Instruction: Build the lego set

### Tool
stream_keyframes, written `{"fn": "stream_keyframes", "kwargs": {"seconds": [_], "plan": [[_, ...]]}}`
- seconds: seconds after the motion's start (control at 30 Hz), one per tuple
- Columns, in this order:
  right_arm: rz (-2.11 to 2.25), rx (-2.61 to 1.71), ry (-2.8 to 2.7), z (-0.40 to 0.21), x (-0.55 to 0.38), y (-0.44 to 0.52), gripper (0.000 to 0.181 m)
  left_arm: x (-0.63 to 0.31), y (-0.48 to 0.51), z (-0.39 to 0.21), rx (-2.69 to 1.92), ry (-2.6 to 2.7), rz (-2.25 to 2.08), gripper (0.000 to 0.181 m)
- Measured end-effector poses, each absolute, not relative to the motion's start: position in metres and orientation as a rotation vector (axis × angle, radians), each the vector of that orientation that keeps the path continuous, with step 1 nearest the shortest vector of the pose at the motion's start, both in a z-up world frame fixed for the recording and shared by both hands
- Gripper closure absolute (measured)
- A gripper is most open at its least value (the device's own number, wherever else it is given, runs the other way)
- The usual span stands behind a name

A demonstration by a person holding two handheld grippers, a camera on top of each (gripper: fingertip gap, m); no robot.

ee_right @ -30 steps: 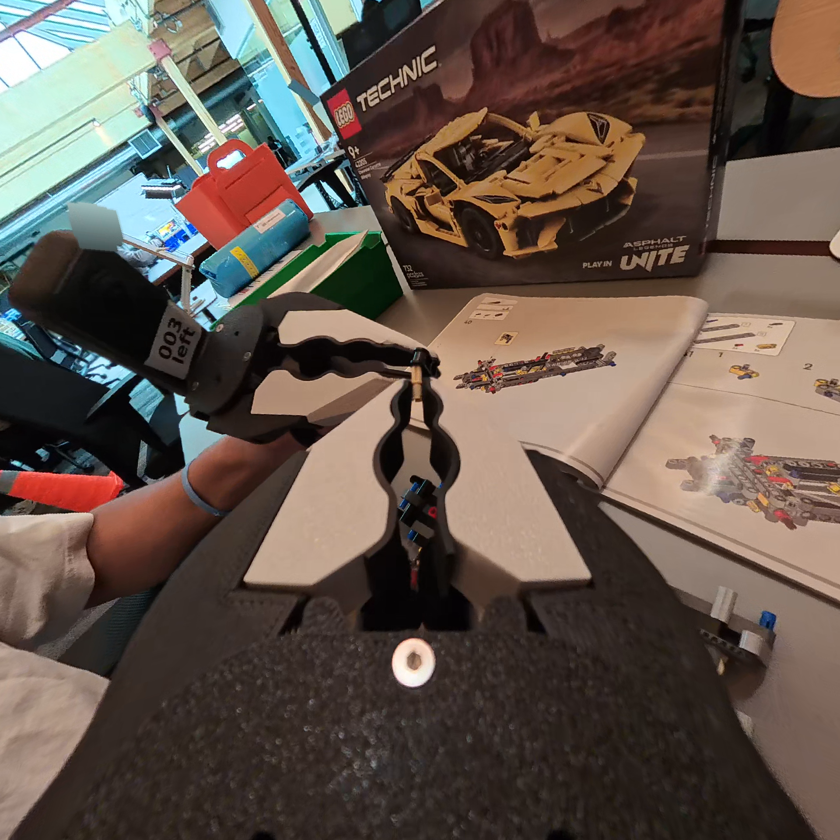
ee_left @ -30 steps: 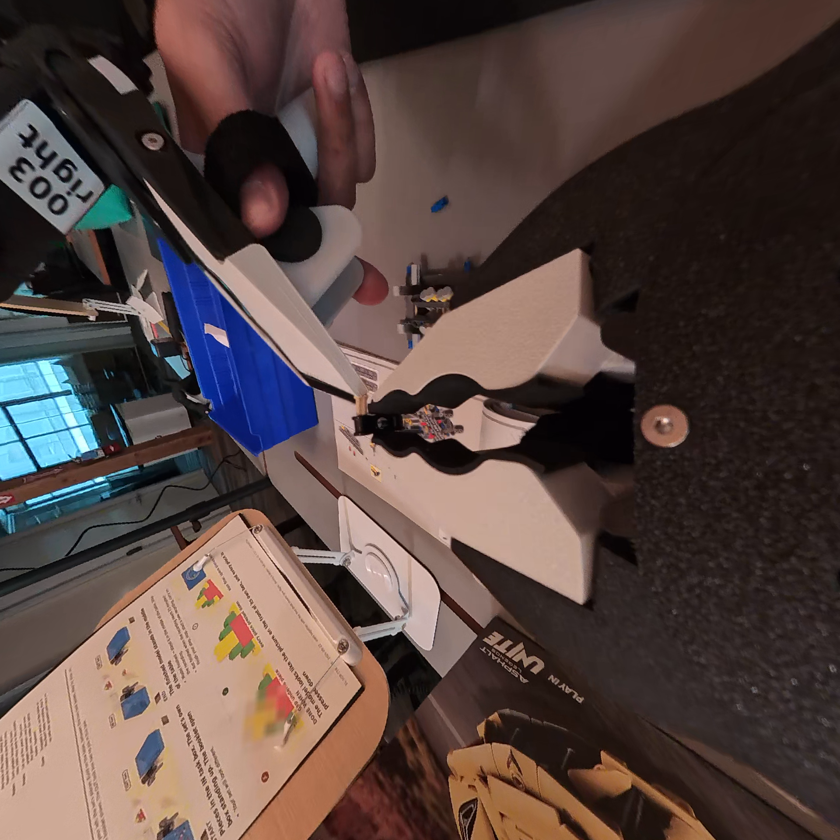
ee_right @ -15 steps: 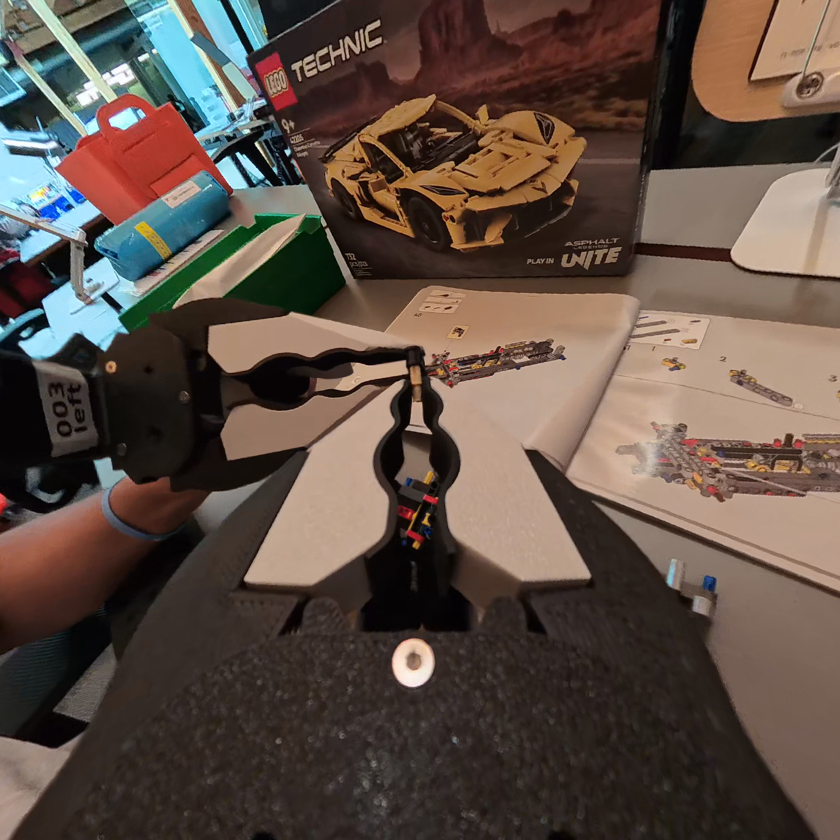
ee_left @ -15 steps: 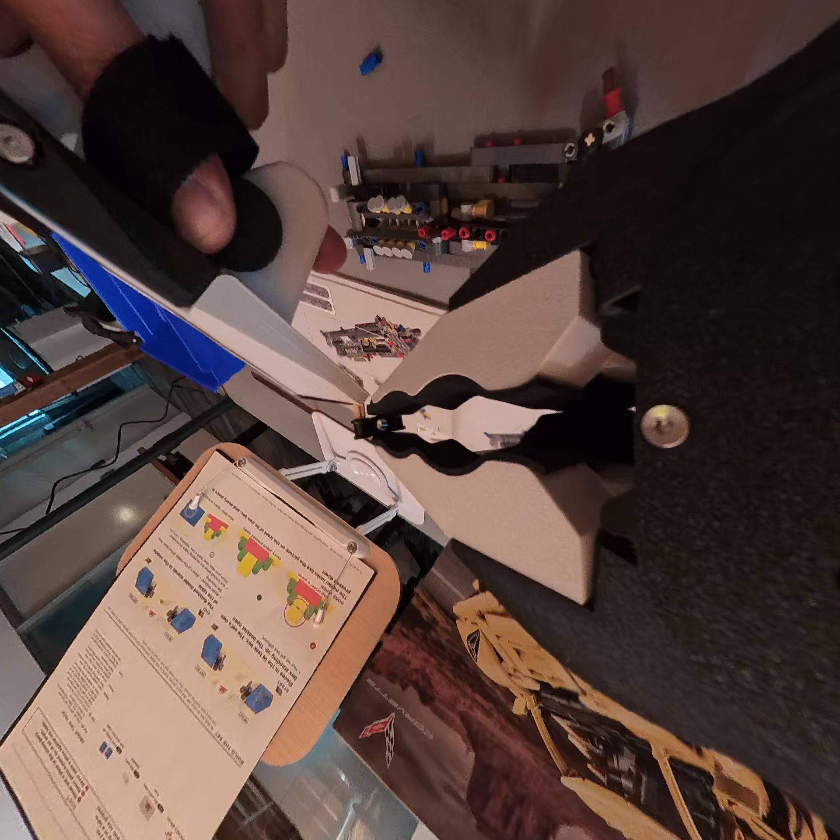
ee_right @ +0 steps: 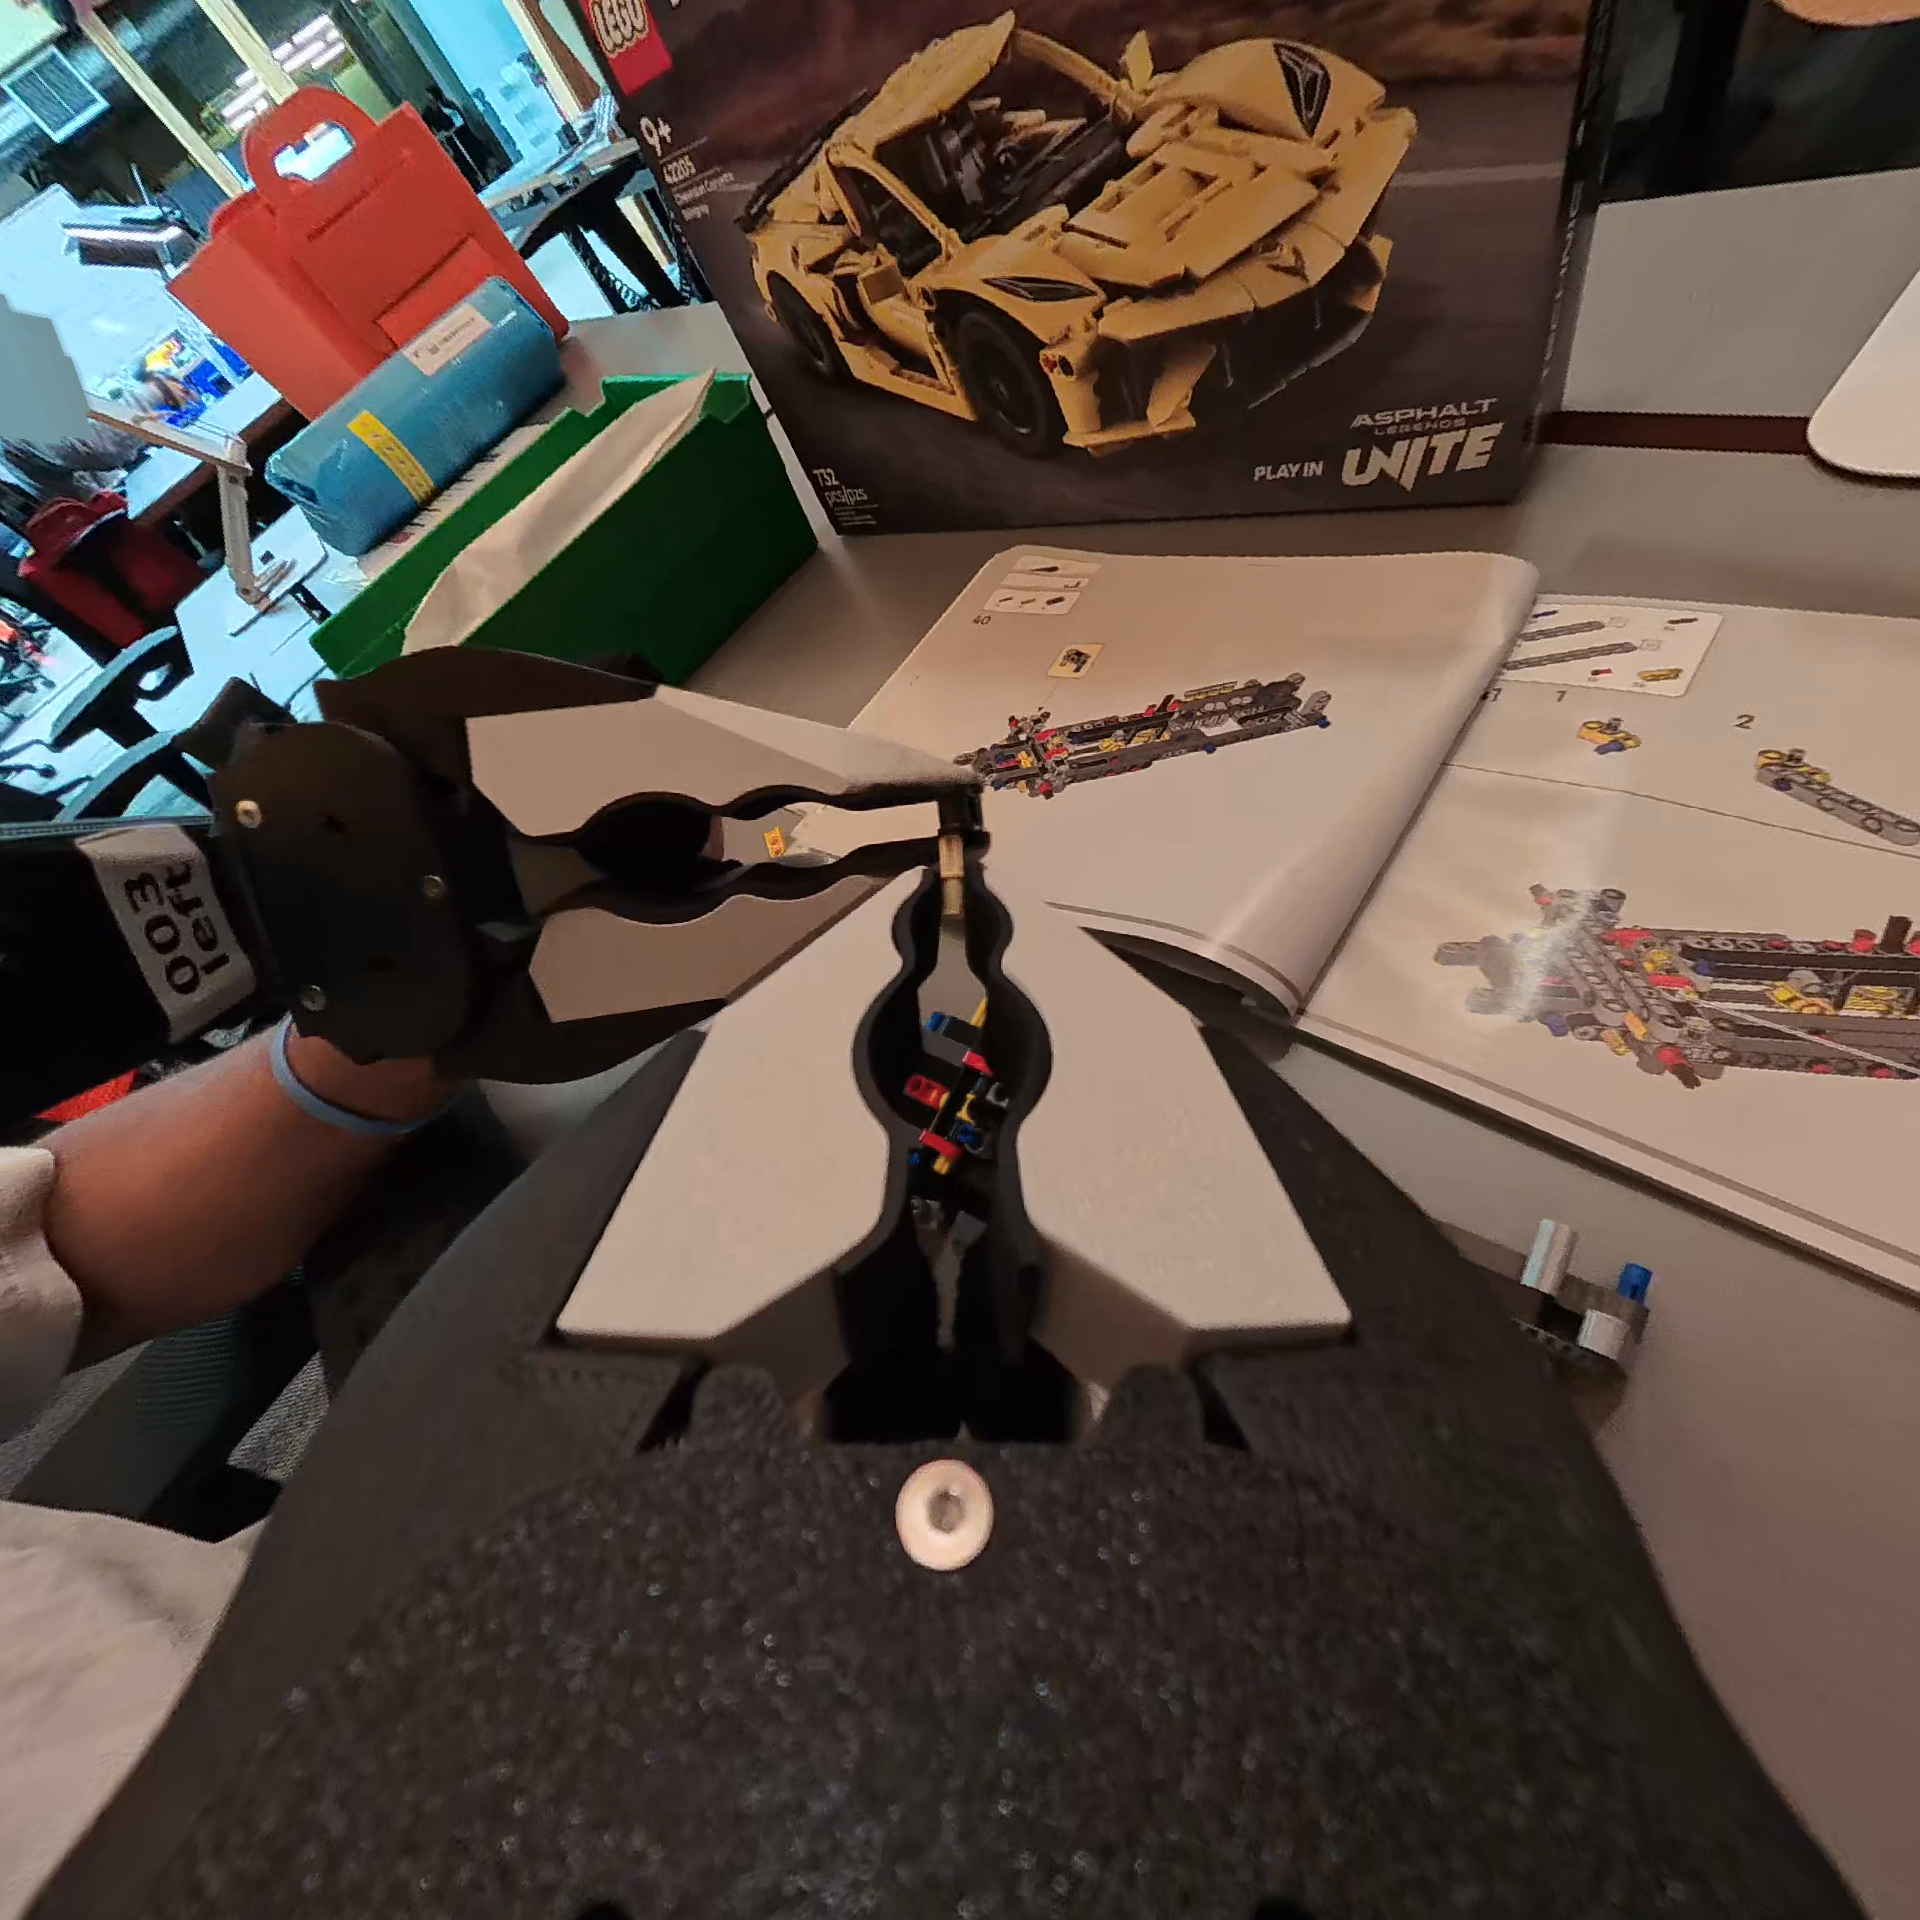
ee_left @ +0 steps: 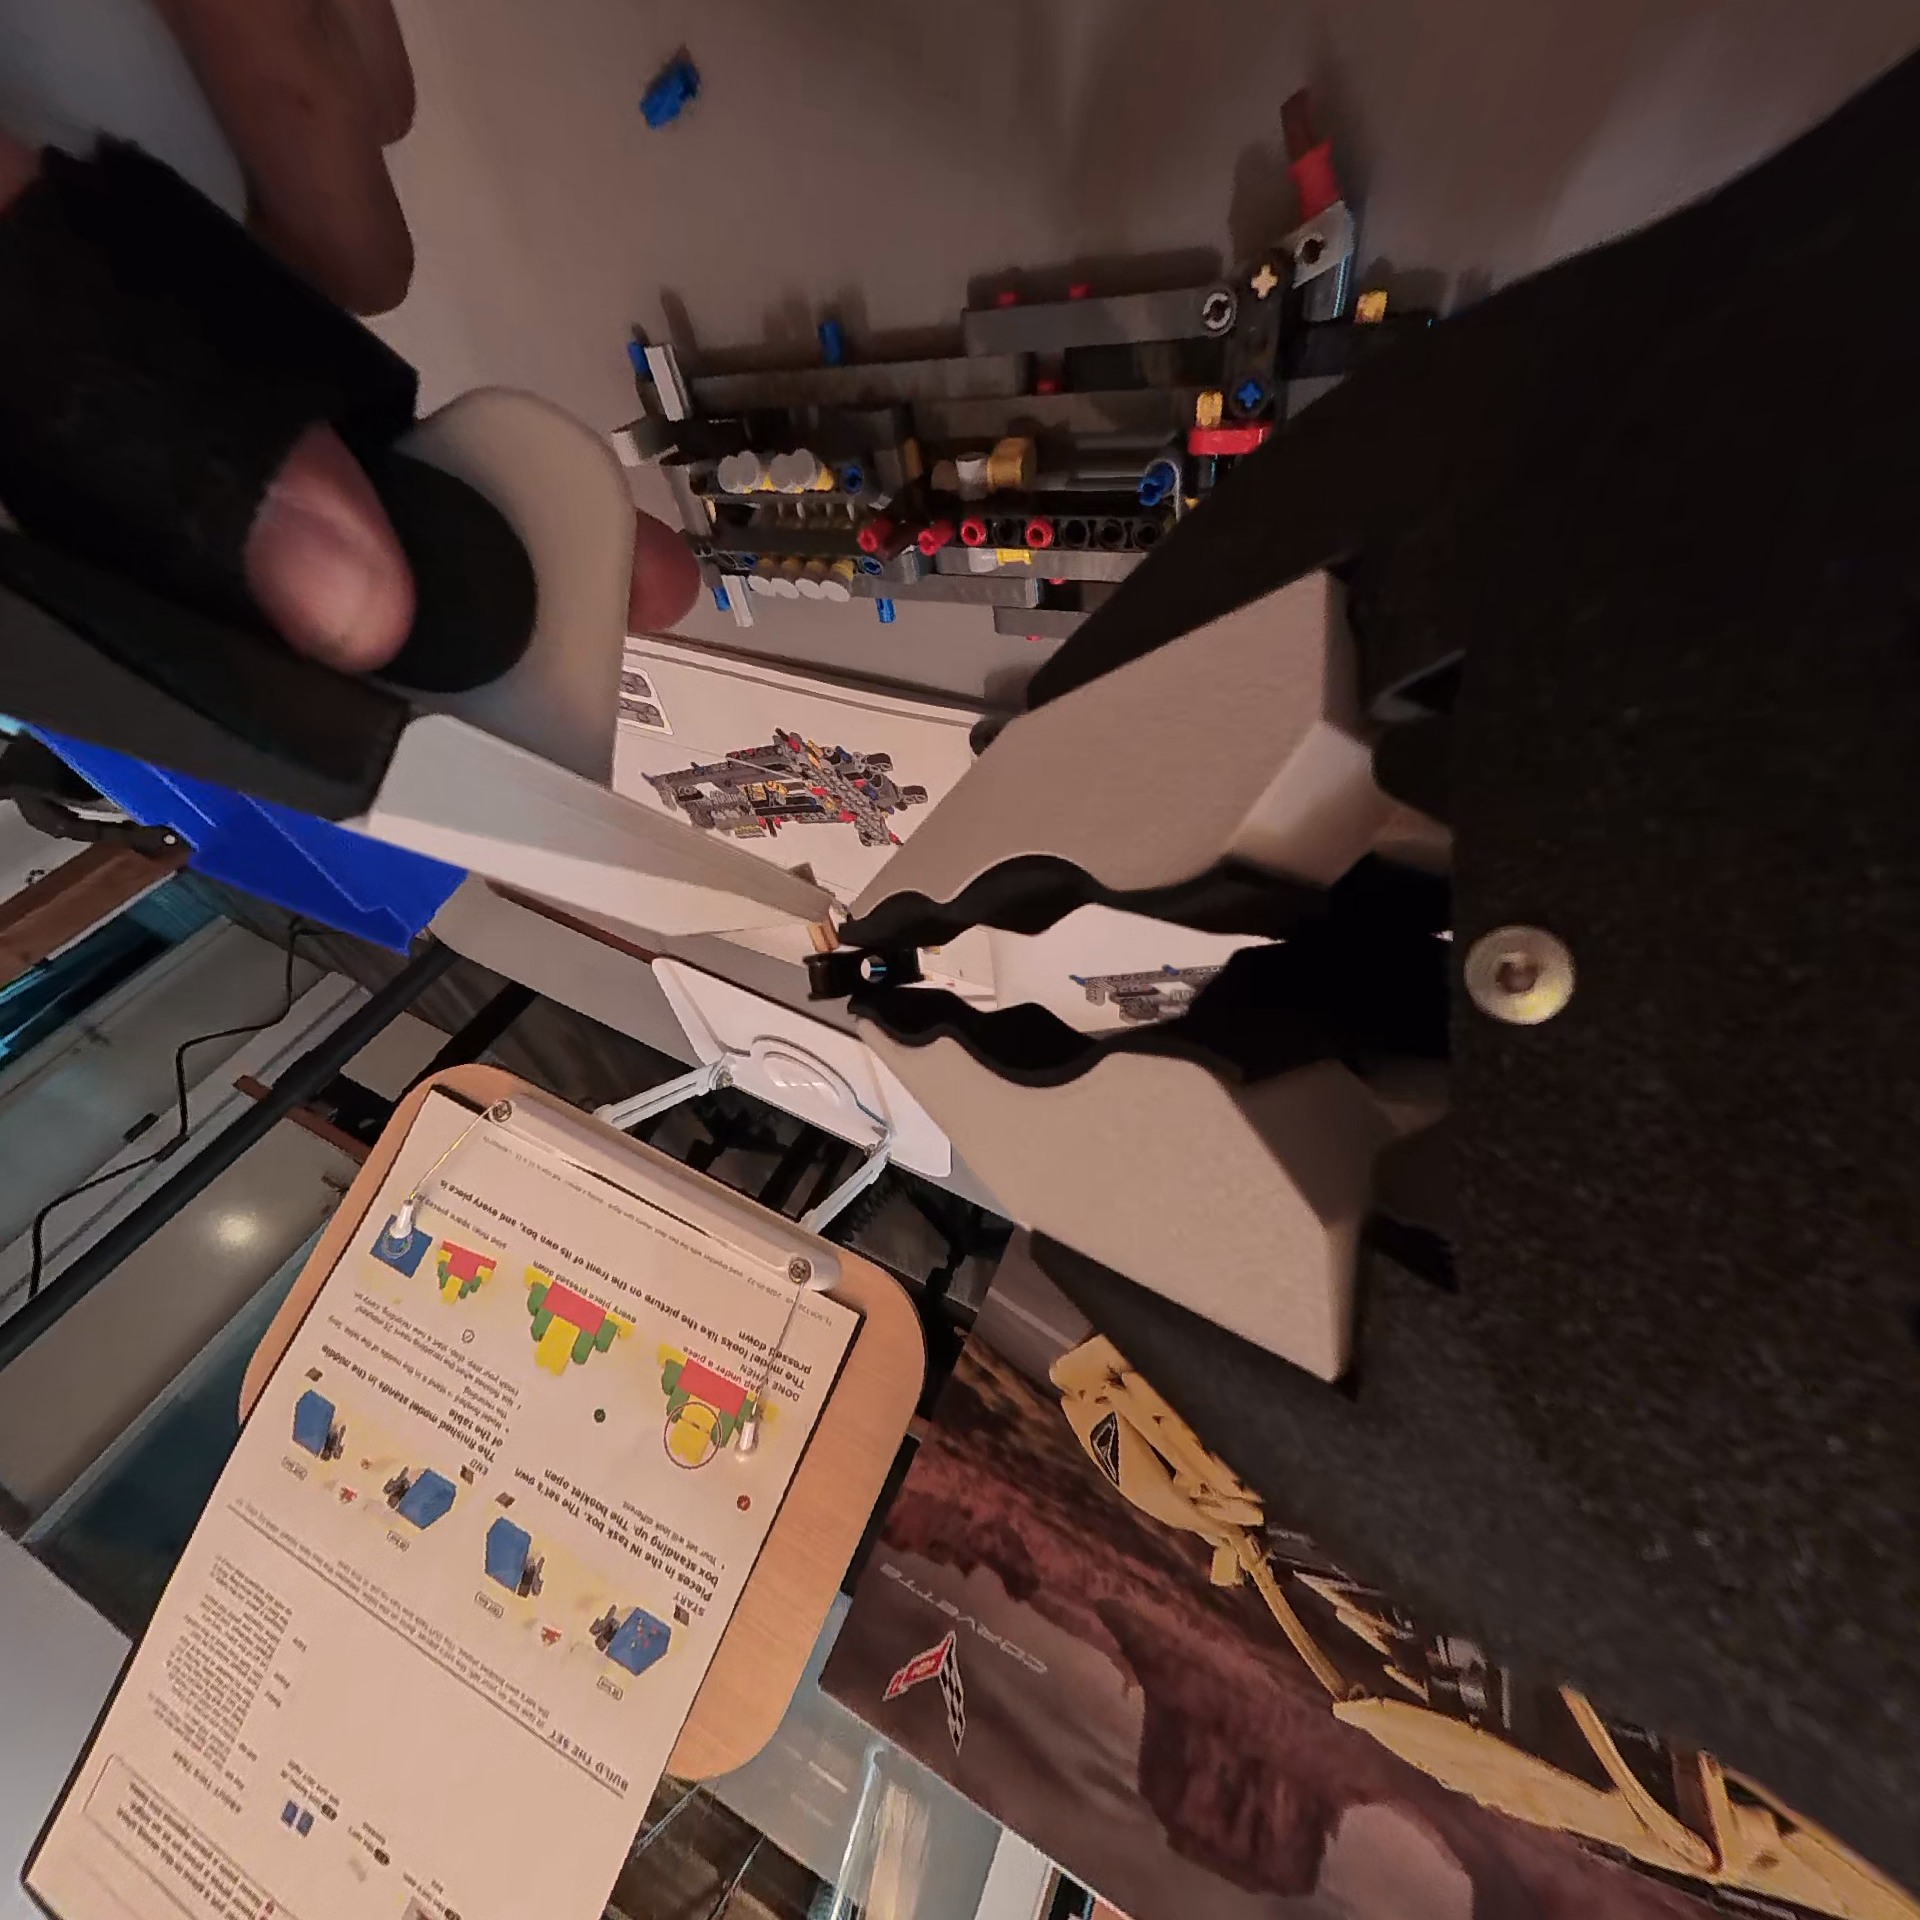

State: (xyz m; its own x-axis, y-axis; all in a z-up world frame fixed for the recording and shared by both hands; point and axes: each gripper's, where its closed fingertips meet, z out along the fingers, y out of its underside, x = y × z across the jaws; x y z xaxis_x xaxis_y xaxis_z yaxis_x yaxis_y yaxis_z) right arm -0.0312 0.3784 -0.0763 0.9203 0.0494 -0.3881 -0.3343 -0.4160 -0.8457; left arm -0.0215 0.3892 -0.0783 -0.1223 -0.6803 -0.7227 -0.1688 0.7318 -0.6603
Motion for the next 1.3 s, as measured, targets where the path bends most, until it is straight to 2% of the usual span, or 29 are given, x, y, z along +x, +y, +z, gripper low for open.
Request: {"fn": "stream_keyframes", "kwargs": {"seconds": [0.5,0.7,0.97,1.3], "plan": [[0.465,-1.896,0.250,-0.079,-0.028,0.382,0.178,-0.020,0.389,-0.085,-0.860,1.711,-0.708,0.174],[0.789,-1.829,0.357,-0.076,-0.032,0.381,0.178,-0.022,0.386,-0.083,-0.872,1.713,-0.816,0.174],[1.051,-1.765,0.423,-0.074,-0.037,0.376,0.179,-0.025,0.380,-0.081,-0.711,1.721,-0.717,0.174],[0.868,-1.756,0.257,-0.066,-0.037,0.373,0.178,-0.026,0.374,-0.076,-0.790,1.710,-0.869,0.175]]}}
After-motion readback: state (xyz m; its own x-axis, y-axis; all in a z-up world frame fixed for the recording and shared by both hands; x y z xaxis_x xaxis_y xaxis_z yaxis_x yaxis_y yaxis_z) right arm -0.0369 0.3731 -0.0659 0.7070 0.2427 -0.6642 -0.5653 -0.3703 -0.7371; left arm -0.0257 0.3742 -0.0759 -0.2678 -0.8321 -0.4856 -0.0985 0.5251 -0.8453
